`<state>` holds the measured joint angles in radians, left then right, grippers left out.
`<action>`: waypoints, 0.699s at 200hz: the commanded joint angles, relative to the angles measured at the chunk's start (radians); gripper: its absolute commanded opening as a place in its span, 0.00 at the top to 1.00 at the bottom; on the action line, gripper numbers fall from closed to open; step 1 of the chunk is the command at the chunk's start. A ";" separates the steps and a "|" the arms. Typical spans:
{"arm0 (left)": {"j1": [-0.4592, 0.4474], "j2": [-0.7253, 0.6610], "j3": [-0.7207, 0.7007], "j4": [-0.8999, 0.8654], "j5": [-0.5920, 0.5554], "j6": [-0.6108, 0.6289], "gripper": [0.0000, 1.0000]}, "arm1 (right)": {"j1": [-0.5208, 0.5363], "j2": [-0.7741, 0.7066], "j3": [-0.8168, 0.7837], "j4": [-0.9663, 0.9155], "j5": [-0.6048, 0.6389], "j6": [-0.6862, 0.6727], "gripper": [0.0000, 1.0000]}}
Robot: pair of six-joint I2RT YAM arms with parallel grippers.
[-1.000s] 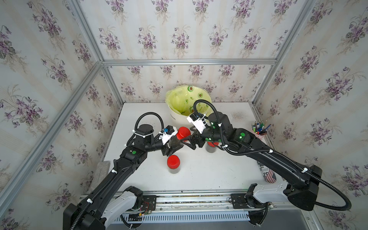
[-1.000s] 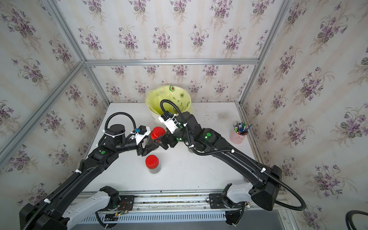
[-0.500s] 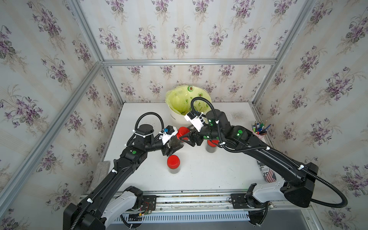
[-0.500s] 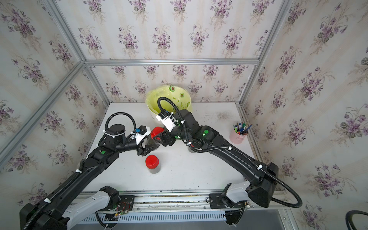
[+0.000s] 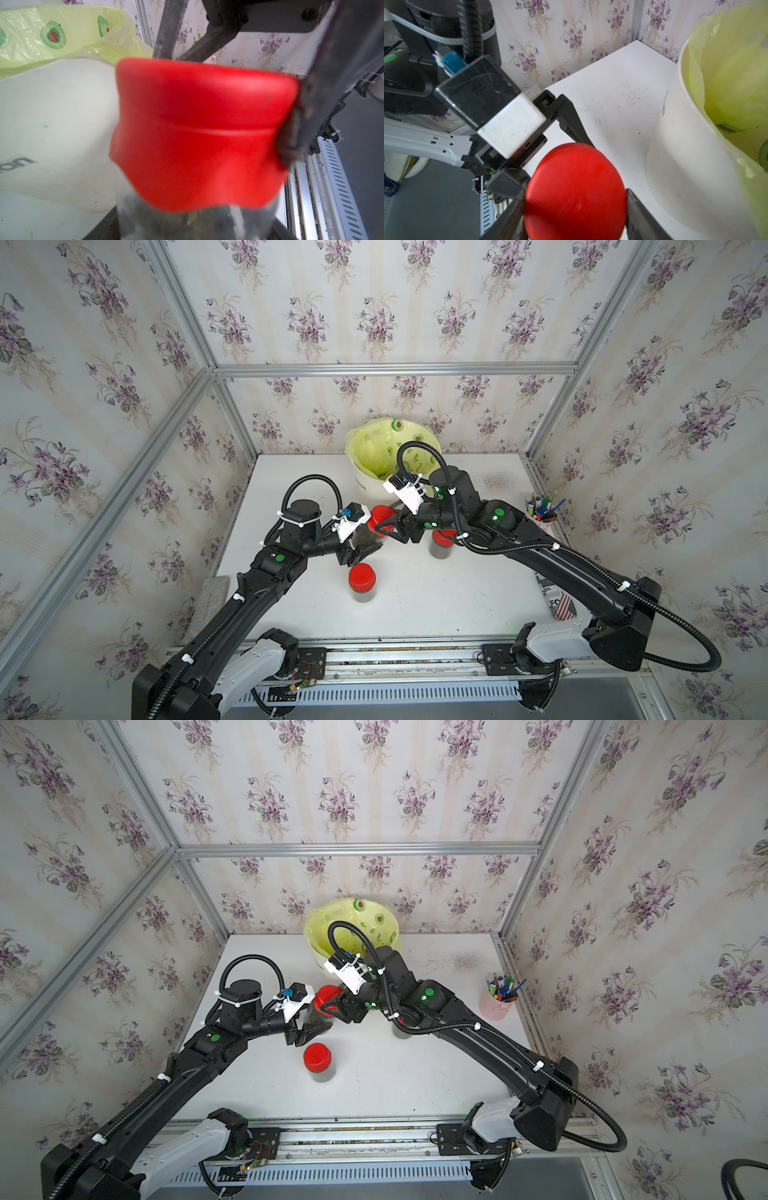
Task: Empty moldy tea leaves from jars
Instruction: Unscrew the lid from the jar.
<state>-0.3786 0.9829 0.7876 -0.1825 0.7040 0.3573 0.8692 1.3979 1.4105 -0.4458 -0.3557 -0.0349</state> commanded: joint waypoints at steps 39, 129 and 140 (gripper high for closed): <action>0.001 -0.015 -0.008 0.029 0.065 0.010 0.44 | -0.046 -0.017 0.012 -0.056 -0.074 -0.219 0.52; 0.001 -0.016 -0.006 0.019 0.120 0.013 0.44 | -0.059 -0.005 0.051 -0.130 -0.178 -0.463 0.44; 0.001 -0.016 -0.007 0.018 0.117 0.016 0.44 | -0.060 -0.005 0.056 -0.130 -0.174 -0.469 0.42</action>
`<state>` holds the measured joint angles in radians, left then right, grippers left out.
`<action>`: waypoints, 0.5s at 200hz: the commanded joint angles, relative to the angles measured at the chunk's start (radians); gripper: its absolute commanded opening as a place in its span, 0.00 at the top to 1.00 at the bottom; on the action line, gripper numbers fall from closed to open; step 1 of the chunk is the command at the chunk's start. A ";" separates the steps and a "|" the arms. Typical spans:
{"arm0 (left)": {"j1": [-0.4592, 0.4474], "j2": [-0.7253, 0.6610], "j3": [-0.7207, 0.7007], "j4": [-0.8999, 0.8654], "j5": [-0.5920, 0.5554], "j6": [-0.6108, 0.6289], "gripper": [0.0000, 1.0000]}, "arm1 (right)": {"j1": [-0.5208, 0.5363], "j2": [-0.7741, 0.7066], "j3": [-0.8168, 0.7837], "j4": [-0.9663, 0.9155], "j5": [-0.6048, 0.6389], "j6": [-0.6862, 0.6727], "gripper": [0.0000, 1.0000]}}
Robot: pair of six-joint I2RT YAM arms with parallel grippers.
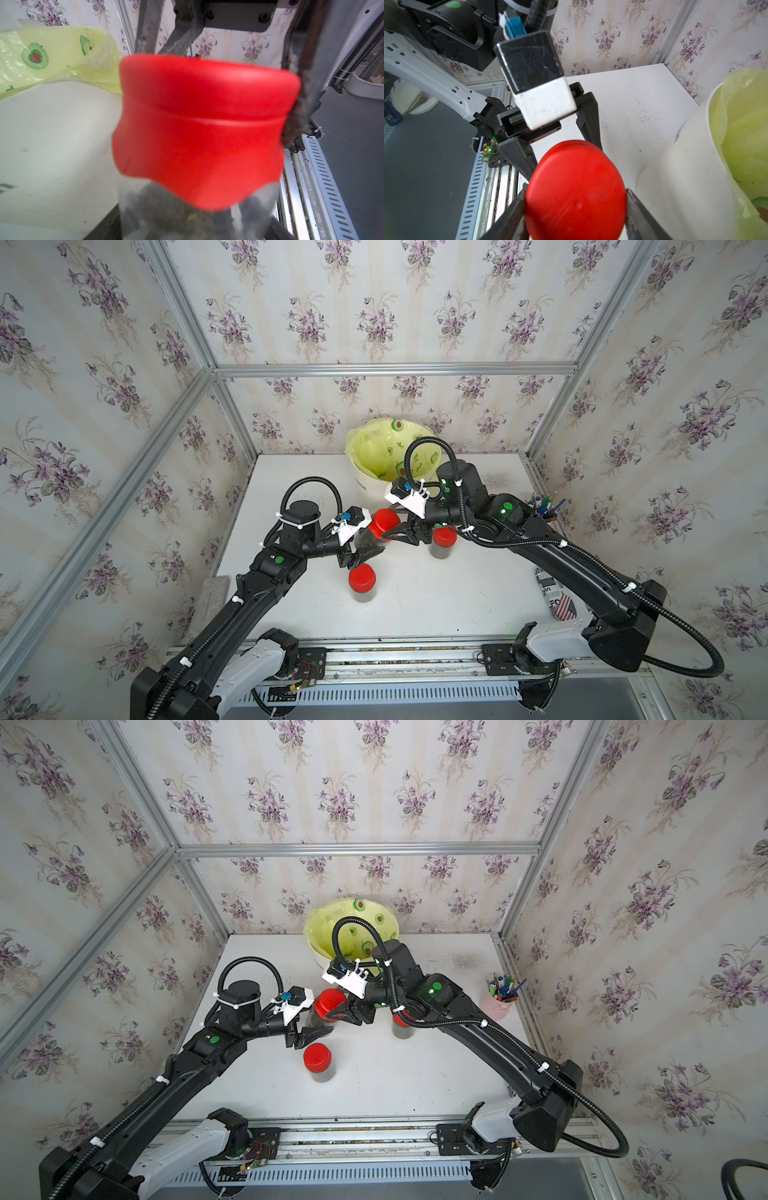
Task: Empty moldy tea leaves from jars
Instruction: Unscrew the lid from the jar.
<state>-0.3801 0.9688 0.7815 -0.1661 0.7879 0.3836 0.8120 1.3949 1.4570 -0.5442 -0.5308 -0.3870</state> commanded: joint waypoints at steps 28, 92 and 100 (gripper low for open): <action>0.002 0.005 0.002 0.001 0.031 -0.009 0.44 | -0.008 -0.010 0.012 -0.002 -0.002 -0.103 0.21; 0.003 0.024 0.007 0.002 -0.044 0.000 0.44 | -0.009 -0.024 0.052 0.037 0.043 0.198 0.00; 0.003 0.027 0.008 0.001 -0.067 0.004 0.44 | -0.008 -0.027 0.051 0.036 0.047 0.249 0.01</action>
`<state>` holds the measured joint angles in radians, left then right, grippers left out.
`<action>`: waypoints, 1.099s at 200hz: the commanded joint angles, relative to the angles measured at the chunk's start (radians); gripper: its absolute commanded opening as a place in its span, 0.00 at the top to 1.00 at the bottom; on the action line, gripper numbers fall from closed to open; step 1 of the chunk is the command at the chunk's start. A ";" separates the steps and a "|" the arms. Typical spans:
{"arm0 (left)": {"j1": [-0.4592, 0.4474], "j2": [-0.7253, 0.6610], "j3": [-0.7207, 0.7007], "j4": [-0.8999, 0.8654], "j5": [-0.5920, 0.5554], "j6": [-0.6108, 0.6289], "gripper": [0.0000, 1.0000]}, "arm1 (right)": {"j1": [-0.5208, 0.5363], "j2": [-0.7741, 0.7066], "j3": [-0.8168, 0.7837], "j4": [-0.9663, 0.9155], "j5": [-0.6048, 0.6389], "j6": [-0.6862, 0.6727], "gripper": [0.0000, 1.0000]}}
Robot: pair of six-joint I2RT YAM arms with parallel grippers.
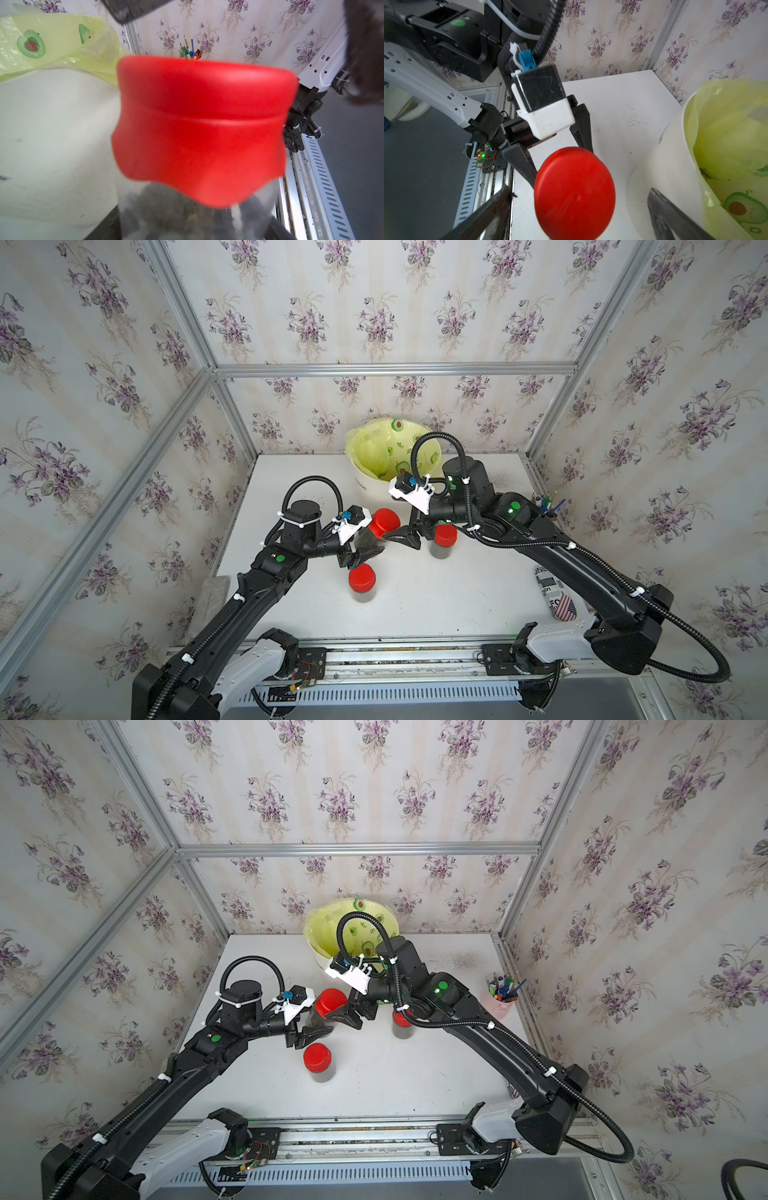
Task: Empty moldy tea leaves from jars
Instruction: Unscrew the lid from the jar.
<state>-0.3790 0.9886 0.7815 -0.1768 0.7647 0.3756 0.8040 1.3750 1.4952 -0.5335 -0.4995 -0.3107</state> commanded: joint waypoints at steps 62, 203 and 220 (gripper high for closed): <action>0.001 0.012 0.008 0.015 -0.086 0.022 0.49 | 0.003 -0.052 -0.090 0.017 0.095 0.451 0.06; 0.002 0.009 0.006 0.015 -0.067 0.020 0.48 | 0.032 -0.009 -0.139 0.142 0.127 0.594 0.09; 0.002 0.010 0.007 0.014 -0.065 0.020 0.48 | 0.033 -0.005 -0.136 0.146 0.144 0.594 0.11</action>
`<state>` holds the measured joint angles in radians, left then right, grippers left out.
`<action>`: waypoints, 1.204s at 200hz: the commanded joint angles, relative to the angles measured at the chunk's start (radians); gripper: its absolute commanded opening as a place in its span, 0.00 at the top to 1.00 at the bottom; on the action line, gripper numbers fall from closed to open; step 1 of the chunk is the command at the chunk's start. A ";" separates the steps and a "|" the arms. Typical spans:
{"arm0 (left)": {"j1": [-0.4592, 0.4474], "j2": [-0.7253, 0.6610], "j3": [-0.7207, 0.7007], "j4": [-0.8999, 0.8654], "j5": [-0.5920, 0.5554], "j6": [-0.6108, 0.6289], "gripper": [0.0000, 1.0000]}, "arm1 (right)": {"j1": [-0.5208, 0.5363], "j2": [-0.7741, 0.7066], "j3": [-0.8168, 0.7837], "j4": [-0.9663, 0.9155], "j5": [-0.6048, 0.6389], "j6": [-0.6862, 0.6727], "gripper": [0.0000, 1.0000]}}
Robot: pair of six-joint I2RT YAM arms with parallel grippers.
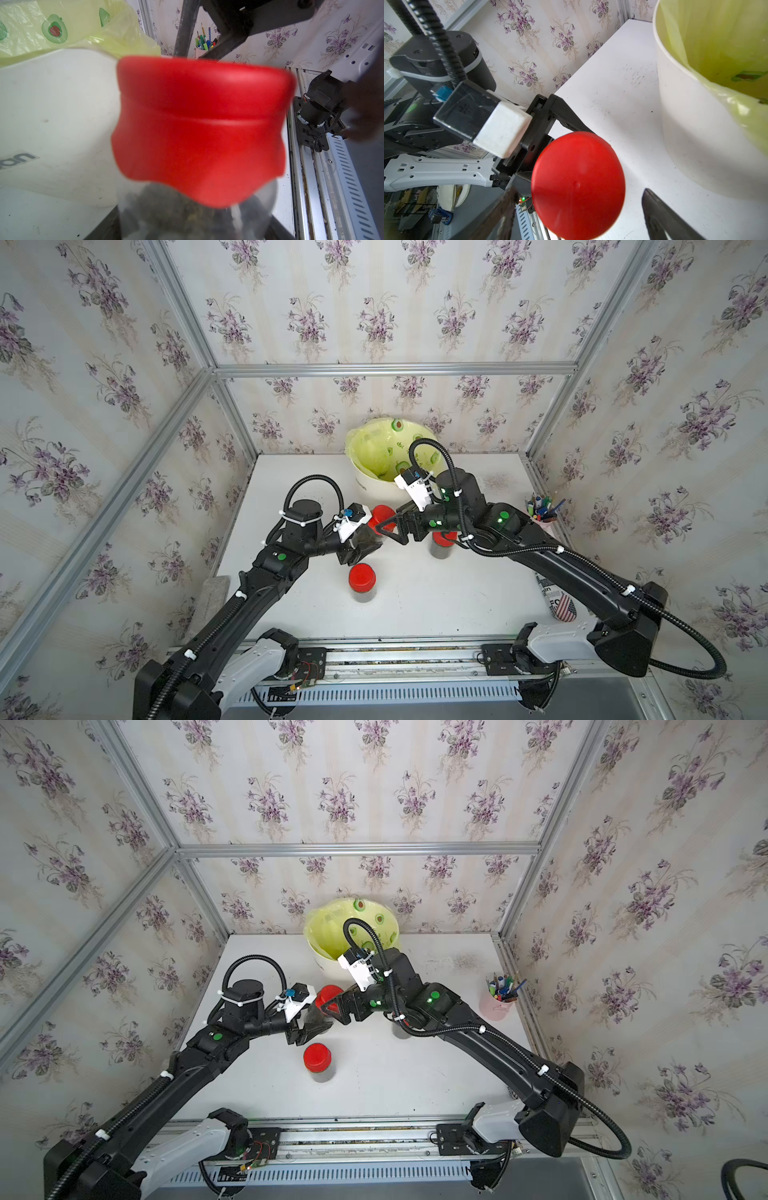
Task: Empty moldy tea leaves from jars
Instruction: Unscrew the lid from the jar.
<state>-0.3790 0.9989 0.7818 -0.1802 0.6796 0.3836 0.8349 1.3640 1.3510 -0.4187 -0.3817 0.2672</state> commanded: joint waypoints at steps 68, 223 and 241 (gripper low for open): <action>0.002 0.000 0.005 0.019 0.024 0.012 0.49 | 0.009 0.032 0.037 0.019 0.037 -0.012 0.18; 0.002 -0.005 0.000 0.015 0.050 0.011 0.51 | 0.023 0.069 0.100 -0.075 0.004 -0.200 0.49; 0.002 -0.015 0.001 0.007 0.059 0.016 0.51 | 0.023 0.074 0.123 -0.092 -0.004 -0.254 0.50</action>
<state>-0.3786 0.9951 0.7818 -0.1806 0.6975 0.3904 0.8570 1.4307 1.4479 -0.4854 -0.3744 0.1204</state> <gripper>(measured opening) 0.734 0.618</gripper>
